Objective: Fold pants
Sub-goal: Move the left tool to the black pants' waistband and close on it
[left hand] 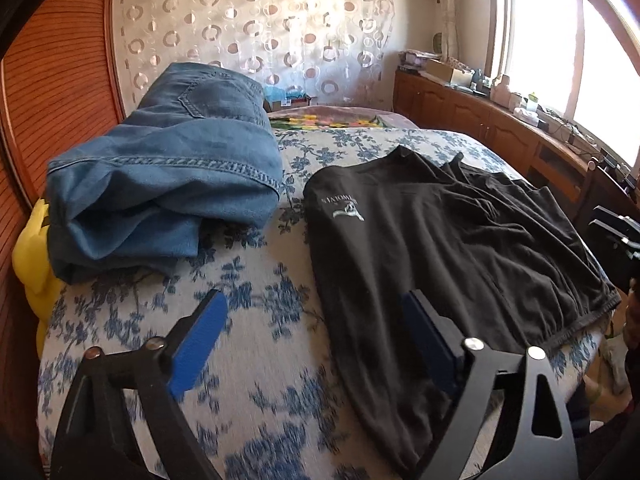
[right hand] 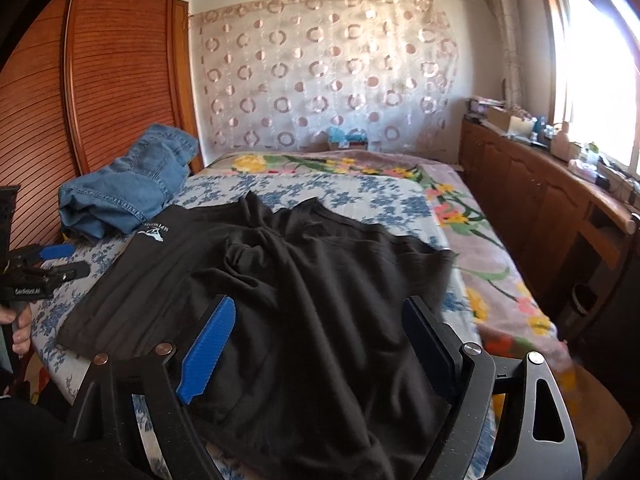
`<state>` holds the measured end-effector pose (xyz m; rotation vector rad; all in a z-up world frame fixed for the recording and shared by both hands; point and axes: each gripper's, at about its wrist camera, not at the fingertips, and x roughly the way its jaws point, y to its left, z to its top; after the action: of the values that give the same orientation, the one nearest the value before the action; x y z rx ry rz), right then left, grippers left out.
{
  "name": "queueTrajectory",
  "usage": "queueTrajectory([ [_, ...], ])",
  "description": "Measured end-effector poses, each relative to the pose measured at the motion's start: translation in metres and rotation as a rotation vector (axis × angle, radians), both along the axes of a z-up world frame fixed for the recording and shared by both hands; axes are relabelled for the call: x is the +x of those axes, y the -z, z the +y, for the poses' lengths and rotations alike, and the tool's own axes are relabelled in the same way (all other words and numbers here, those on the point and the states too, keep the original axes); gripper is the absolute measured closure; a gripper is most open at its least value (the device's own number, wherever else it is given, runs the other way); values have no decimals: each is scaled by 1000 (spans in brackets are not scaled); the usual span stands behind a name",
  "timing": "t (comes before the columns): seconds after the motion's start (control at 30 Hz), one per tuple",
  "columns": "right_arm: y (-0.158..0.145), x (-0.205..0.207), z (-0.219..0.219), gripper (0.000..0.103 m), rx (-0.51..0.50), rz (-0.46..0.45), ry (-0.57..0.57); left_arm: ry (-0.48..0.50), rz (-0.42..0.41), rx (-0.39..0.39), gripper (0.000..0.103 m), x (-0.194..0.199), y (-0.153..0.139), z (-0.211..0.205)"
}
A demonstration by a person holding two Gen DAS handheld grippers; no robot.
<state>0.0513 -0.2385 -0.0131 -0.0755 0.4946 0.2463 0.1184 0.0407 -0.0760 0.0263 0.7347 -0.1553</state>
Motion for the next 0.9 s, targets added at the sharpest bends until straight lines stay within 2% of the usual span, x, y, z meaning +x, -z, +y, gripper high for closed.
queueTrajectory([
  [0.27, 9, 21, 24, 20, -40, 88, -96, 40, 30, 15, 39, 39, 3, -3],
  [0.4, 5, 20, 23, 20, -67, 114, -113, 46, 41, 40, 46, 57, 4, -6],
  [0.63, -4, 16, 13, 20, -49, 112, -96, 60, 80, 48, 48, 77, 9, -11],
  [0.73, -3, 13, 11, 20, -39, 109, -91, 61, 104, 24, 51, 84, 13, -10],
  [0.8, -3, 8, 7, 20, -32, 107, -86, 53, 119, 30, 66, 89, 17, -10],
  [0.87, -4, 4, 6, 20, -30, 96, -81, 64, 129, 45, 71, 90, 20, -13],
  [0.9, -5, -2, 2, 20, -27, 96, -85, 74, 130, 38, 78, 90, 19, -14],
])
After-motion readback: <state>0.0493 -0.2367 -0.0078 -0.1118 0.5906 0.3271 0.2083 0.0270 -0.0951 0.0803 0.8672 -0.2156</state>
